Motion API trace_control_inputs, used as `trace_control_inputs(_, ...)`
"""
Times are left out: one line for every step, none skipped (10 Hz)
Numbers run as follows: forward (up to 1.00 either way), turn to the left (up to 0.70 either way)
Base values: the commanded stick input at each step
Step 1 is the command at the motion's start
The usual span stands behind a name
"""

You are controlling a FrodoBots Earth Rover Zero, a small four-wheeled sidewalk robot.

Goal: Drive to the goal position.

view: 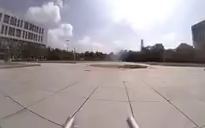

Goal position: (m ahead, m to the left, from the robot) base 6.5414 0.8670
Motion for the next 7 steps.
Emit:
trace_control_inputs(0.7, 0.04)
trace_control_inputs(0.7, 0.04)
trace_control_inputs(0.7, 0.04)
trace_control_inputs(0.7, 0.04)
trace_control_inputs(0.7, 0.04)
trace_control_inputs(0.7, 0.04)
trace_control_inputs(0.7, 0.04)
